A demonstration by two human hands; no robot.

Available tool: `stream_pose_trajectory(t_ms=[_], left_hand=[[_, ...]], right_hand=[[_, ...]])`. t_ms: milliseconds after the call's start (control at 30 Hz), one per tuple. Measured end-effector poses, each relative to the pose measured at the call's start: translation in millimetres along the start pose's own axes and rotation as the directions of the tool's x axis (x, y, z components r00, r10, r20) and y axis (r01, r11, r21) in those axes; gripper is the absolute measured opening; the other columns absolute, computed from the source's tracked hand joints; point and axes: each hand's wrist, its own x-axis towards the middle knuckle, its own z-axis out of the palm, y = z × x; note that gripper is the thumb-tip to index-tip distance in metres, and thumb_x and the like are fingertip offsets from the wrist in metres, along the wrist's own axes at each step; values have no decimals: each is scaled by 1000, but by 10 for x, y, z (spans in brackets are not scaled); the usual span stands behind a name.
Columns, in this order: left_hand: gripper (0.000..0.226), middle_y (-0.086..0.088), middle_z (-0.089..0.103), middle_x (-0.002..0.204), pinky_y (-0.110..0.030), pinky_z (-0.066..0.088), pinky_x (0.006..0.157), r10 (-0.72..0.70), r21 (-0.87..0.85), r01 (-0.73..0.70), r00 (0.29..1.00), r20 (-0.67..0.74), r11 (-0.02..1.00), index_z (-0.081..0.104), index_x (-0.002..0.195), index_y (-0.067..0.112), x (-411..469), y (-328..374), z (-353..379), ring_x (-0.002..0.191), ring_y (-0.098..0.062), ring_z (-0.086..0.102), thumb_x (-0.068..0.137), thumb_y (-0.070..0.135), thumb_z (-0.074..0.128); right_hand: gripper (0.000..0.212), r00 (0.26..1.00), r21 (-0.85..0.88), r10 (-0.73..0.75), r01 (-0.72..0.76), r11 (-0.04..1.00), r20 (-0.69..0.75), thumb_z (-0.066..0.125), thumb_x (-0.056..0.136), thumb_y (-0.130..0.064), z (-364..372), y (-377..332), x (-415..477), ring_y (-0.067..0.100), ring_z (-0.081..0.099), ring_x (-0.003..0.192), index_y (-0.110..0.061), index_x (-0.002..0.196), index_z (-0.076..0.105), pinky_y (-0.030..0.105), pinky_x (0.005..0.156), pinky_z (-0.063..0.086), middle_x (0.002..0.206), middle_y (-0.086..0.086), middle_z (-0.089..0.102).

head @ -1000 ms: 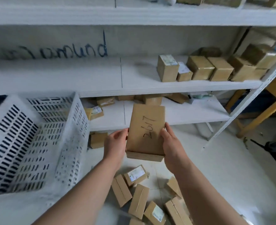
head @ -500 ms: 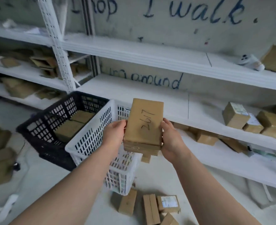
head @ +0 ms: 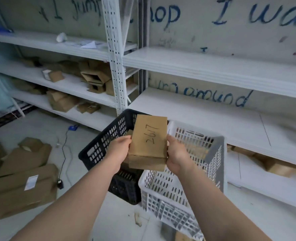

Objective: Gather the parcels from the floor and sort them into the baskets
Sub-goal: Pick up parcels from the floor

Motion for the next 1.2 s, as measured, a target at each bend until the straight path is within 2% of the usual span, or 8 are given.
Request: stream_pose_trajectory(t_ms=[133,333,767,900,1000,1033,1100,1200], left_hand=[[36,3,63,123,-46,47,99,-30,81,25,998,55,996,59,130,34,519,-57,-316,106,-19,60,97,27,44],[38,2,57,133,-40,45,101,-137,98,129,987,82,987,53,135,30,1156,-263,-387,112,-17,56,98,23,49],[49,-3,49,144,-42,46,104,-277,215,251,955,104,944,47,142,25,2664,-523,-193,124,-23,52,97,5,44],[54,-5,53,141,-38,48,101,-322,246,285,938,129,927,46,143,22,3133,-714,-164,119,-22,57,95,-2,42],[56,-5,52,142,-38,45,105,-341,307,278,924,174,910,46,143,20,3456,-799,-142,122,-23,54,93,-4,41],[56,-4,51,142,-39,44,106,-346,323,275,920,186,905,46,143,20,3561,-826,-129,123,-23,54,93,-4,41],[55,-5,52,142,-40,45,105,-358,353,272,911,204,895,45,143,21,3769,-883,-99,123,-24,54,93,-4,41],[57,-5,50,143,-32,51,95,-368,392,259,900,235,883,43,144,24,4034,-955,-70,118,-22,56,94,-4,40]], right_hand=[[34,998,64,60,-60,996,-10,29,107,-29,441,25,210,21,63,80,-18,98,60,38,68,53,90,6,68],[36,991,7,111,-110,994,-69,33,104,-26,734,145,786,26,64,89,-10,102,65,46,93,52,94,9,70],[35,957,-27,276,-279,960,-88,35,104,-19,1049,240,2288,20,65,78,-13,87,64,30,59,48,86,7,70],[33,937,-42,330,-337,941,-116,37,104,-21,1110,311,2664,23,65,87,-16,83,62,34,69,52,94,10,69],[32,924,-70,351,-364,929,-151,41,101,-19,1174,391,2936,39,61,110,-14,80,65,50,99,48,114,21,66],[31,922,-80,344,-362,929,-178,42,100,-19,1193,423,3025,38,64,103,-10,87,68,47,93,51,109,20,68],[32,907,-26,363,-377,926,-212,44,99,-21,1215,504,3204,26,63,77,-1,106,69,32,65,53,91,12,69],[31,876,79,410,-404,912,-254,41,102,-18,1264,585,3412,16,57,55,0,104,66,18,36,42,77,7,63]])
